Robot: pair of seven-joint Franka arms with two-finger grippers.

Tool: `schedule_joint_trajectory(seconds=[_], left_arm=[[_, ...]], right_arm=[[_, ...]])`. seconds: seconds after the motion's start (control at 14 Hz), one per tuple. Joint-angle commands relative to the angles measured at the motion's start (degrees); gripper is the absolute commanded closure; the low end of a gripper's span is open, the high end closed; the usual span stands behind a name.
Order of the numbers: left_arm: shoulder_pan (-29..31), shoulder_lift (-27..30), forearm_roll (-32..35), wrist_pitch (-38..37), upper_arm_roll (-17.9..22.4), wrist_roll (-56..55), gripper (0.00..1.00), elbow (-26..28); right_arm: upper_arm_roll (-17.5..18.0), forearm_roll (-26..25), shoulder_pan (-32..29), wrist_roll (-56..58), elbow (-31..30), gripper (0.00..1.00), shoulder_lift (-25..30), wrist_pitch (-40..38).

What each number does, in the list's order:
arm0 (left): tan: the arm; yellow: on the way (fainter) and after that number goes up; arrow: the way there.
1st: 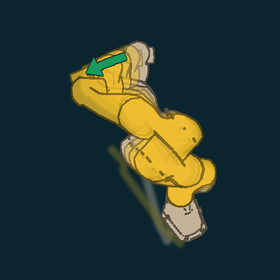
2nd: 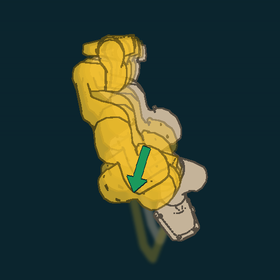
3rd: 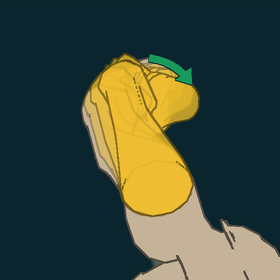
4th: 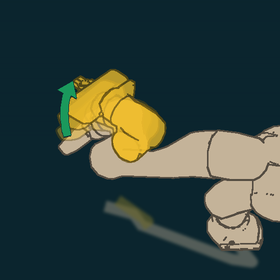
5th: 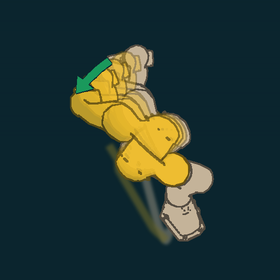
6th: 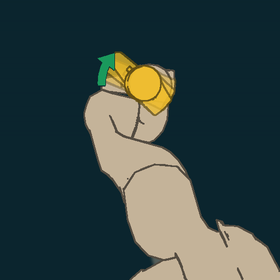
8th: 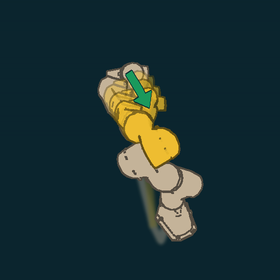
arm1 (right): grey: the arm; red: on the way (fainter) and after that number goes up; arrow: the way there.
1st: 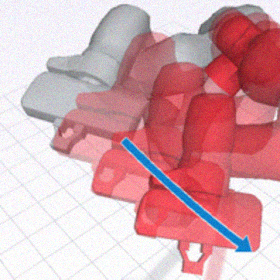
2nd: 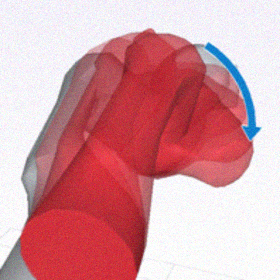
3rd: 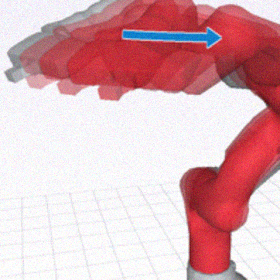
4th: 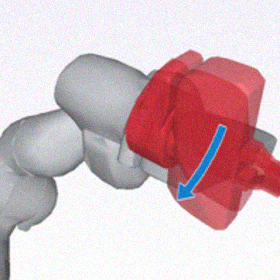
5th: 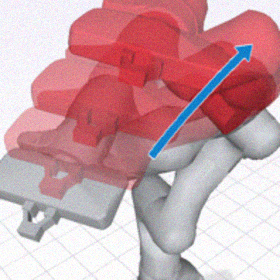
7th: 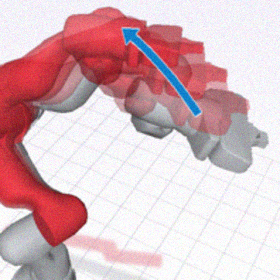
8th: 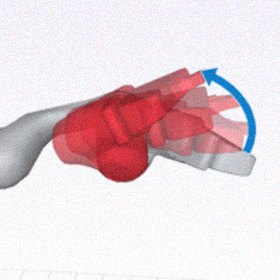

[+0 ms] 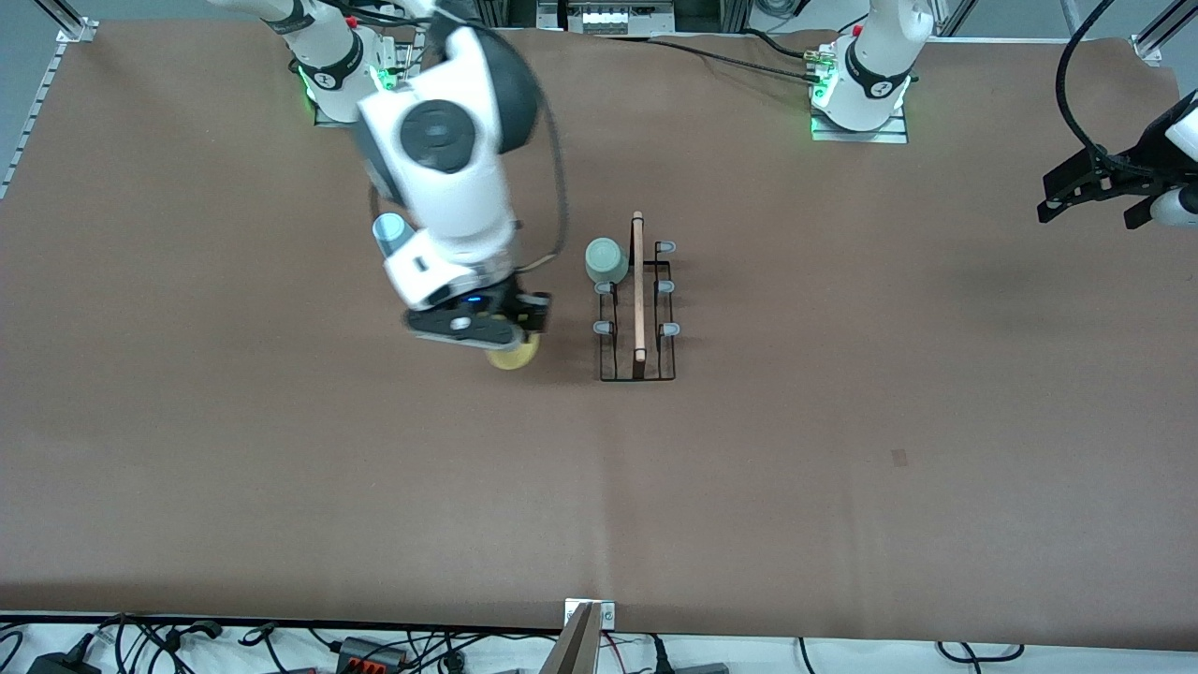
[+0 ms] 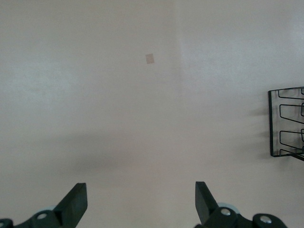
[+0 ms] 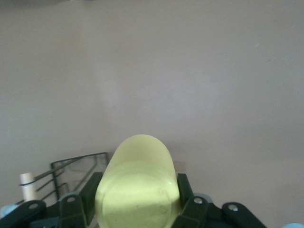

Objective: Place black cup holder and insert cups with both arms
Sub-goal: 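Carry the yellow cup to the holder with the right gripper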

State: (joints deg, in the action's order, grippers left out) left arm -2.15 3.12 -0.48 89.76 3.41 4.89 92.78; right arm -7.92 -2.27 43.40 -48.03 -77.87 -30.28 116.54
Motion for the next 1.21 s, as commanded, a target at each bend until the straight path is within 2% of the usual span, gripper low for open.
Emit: schedule_joint_trajectory(seconds=[0.0, 0.14, 1.0, 1.07, 1.14], left_arm=[[-0.05, -0.84, 0.57, -1.25, -0.15, 0.21, 0.0, -1.73], [-0.05, -0.84, 0.48, -1.34, -0.15, 0.21, 0.0, -1.73], [0.21, -0.84, 0.4, -1.6, -0.07, 0.12, 0.0, -1.73], [0.21, -0.84, 0.4, -1.6, -0.07, 0.12, 0.0, -1.73], [0.21, -0.84, 0.4, -1.6, -0.07, 0.12, 0.0, -1.73]], right_arm=[[-1.49, 2.43, 2.65, -2.15, 3.78, 0.9, -3.9, 1.67], [-1.4, 4.9, 3.97, -3.65, 3.87, 0.9, -5.22, 4.74], [-1.14, 4.99, 6.78, -6.64, 3.43, 0.87, -11.29, 9.32], [-1.13, 4.9, 6.78, -6.64, 3.34, 0.84, -11.38, 9.32], [-1.13, 4.9, 6.87, -6.55, 3.34, 0.69, -11.55, 9.32]])
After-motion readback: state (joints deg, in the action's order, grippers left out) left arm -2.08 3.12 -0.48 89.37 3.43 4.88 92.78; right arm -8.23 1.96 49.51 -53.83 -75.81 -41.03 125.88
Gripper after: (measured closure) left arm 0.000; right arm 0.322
